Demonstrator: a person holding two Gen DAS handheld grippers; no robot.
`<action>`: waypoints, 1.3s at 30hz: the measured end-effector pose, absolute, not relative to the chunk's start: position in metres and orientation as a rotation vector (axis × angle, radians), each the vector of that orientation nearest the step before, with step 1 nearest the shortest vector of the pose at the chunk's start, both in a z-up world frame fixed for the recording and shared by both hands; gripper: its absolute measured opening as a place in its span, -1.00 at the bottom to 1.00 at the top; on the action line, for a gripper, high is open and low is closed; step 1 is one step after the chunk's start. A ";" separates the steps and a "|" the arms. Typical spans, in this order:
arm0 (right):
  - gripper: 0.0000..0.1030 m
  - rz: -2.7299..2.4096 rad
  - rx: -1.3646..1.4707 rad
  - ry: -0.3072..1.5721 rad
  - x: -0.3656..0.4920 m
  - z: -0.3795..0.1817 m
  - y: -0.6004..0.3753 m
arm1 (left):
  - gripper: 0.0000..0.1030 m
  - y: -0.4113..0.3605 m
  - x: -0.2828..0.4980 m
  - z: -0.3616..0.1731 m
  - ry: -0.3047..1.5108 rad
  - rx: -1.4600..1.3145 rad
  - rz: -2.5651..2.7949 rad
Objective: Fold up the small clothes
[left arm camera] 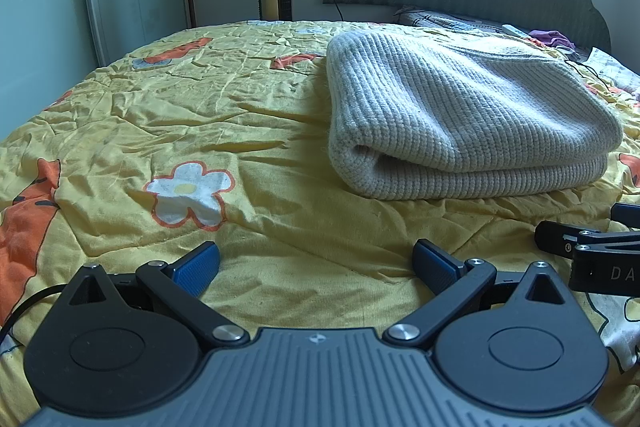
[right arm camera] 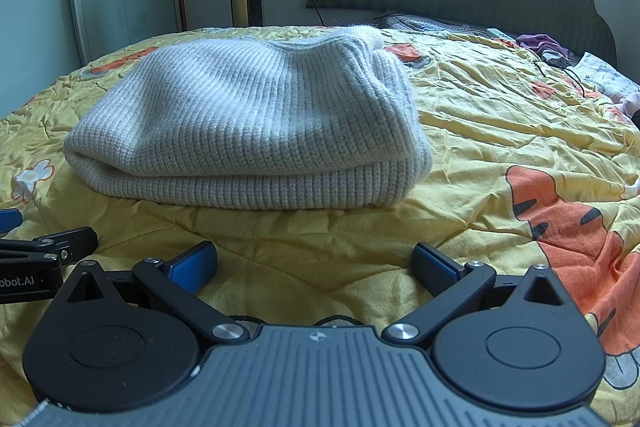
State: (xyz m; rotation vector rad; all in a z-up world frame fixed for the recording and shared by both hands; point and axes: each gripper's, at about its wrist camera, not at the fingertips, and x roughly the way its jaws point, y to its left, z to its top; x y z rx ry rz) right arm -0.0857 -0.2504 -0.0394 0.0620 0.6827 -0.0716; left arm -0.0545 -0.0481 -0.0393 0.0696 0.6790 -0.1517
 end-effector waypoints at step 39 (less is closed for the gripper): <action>1.00 -0.054 0.095 0.665 -0.108 0.001 -0.244 | 1.00 -0.050 -0.061 -0.009 0.697 0.088 -0.167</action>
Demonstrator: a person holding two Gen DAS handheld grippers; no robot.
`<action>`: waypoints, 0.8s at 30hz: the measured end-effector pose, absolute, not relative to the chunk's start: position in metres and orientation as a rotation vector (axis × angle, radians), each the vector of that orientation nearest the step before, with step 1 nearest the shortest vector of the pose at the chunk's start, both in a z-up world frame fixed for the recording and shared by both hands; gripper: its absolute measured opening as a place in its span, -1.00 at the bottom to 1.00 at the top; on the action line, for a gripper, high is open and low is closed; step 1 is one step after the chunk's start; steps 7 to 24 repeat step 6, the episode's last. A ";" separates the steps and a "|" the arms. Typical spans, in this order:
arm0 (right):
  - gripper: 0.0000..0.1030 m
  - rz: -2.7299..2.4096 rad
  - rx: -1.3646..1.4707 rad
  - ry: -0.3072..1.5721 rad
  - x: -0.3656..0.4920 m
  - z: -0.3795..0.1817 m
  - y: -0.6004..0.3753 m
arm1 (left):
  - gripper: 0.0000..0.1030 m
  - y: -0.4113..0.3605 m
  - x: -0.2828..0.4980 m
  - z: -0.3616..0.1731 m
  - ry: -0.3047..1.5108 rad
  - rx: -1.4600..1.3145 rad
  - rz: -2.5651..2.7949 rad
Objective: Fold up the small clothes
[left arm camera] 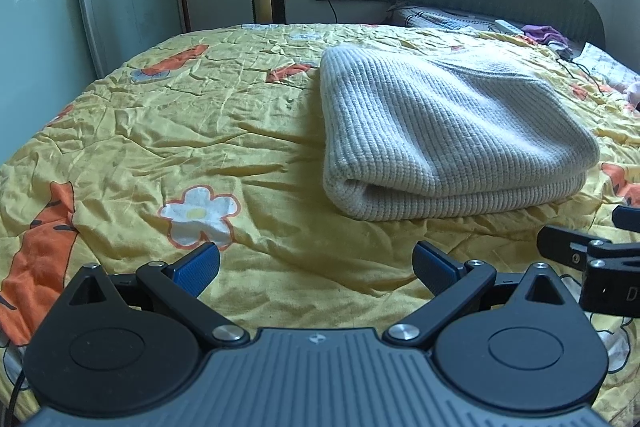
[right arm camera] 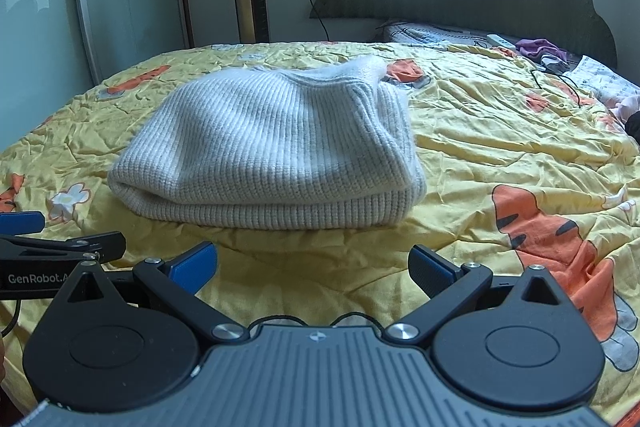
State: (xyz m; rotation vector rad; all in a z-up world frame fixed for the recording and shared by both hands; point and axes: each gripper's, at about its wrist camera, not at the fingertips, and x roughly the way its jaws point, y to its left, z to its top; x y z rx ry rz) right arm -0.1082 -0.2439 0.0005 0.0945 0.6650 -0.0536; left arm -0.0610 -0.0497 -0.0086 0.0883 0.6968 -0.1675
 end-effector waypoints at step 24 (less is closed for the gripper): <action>1.00 -0.050 0.094 0.671 -0.107 -0.002 -0.243 | 1.00 -0.051 -0.064 -0.007 0.649 0.112 -0.143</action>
